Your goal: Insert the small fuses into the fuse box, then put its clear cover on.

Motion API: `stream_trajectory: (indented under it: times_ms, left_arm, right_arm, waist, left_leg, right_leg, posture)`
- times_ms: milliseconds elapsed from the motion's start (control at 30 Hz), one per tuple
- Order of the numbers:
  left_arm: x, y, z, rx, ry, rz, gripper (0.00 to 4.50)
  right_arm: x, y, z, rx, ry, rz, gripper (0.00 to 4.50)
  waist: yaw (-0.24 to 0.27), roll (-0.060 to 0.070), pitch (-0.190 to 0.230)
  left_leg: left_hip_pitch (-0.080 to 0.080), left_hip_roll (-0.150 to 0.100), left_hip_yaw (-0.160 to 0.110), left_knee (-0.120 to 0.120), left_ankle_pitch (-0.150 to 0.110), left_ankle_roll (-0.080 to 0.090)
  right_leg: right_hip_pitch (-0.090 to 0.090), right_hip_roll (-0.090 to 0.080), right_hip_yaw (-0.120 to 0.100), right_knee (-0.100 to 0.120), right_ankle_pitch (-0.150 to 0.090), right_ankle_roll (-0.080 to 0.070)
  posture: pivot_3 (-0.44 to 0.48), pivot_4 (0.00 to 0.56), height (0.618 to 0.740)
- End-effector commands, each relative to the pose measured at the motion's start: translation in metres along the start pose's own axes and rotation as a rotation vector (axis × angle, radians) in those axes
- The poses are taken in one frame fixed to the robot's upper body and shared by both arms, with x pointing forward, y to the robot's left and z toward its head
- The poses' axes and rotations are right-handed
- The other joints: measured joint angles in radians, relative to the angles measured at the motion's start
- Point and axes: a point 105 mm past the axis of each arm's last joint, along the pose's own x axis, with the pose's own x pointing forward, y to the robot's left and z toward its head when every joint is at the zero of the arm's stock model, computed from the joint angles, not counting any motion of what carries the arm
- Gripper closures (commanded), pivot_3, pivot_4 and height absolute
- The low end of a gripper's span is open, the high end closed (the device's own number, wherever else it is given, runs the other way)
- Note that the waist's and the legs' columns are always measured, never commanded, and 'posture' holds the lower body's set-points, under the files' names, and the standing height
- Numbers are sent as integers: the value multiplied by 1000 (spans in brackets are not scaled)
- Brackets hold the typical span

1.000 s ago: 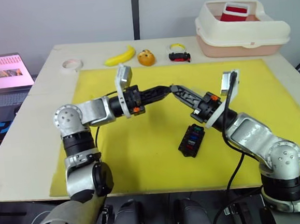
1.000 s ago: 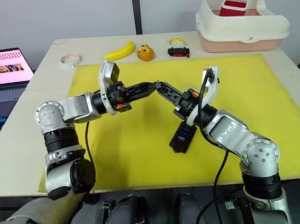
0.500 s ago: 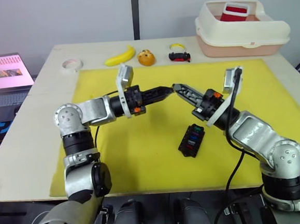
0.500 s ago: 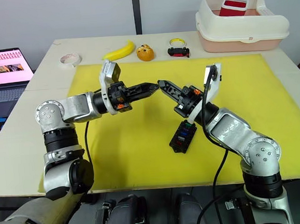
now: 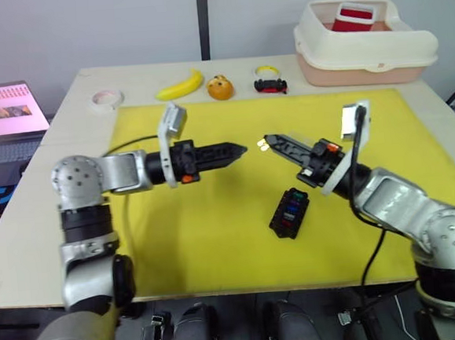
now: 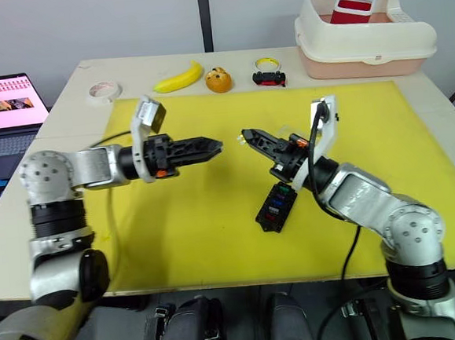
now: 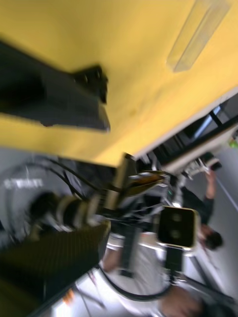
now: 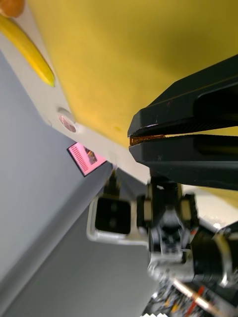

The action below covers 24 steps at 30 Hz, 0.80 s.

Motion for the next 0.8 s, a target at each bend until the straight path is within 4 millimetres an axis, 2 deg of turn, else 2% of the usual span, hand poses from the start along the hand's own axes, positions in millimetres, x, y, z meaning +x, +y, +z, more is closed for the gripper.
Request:
stream_trajectory:
  times_ms: [33,100,133,233,400,500,800]
  left_arm:
    - [2,-7,-10,302,117,-61,1104]
    - [5,-2,-16,465,168,-80,1104]
    - [7,-1,-19,535,190,-97,878]
    - [16,3,-26,714,239,-143,53]
    - [35,14,-40,853,289,-184,53]
    - [47,17,-46,899,300,-201,53]
    - [58,25,-45,941,282,-171,53]
  right_arm:
    - [-21,-3,15,-181,45,-10,4500]
    - [-32,-13,15,-309,121,-52,4500]
    - [-37,-17,15,-368,156,-62,4500]
    - [-48,-27,11,-516,252,-68,4500]
    - [-56,-53,-9,-747,407,-62,4500]
    - [-51,-66,-16,-782,411,-50,4500]
    - [-41,-81,-28,-852,413,-28,4500]
  waist:
    - [4,0,0]
    - [7,0,0]
    - [11,0,0]
    - [13,0,0]
    - [22,0,0]
    - [25,0,0]
    - [27,0,0]
  left_leg:
    - [0,0,0,-1,0,0]
    - [0,0,0,-1,-1,1]
    - [0,0,0,-1,-3,6]
    - [0,1,0,0,-4,7]
    - [-1,0,0,0,-4,7]
    - [-1,0,0,1,-4,7]
    - [-1,0,0,2,-4,7]
  right_leg:
    - [0,0,0,-1,0,0]
    - [1,-1,0,-2,-1,-3]
    - [1,-1,0,-3,-1,-4]
    - [1,-1,0,-3,-1,-5]
    - [0,0,0,-3,-1,-4]
    - [0,0,0,-3,1,-1]
    - [0,1,0,-1,1,-1]
  posture:
    - [0,150,740]
    - [0,150,740]
    - [0,150,740]
    - [0,150,740]
    - [0,150,740]
    - [0,150,740]
    - [0,150,740]
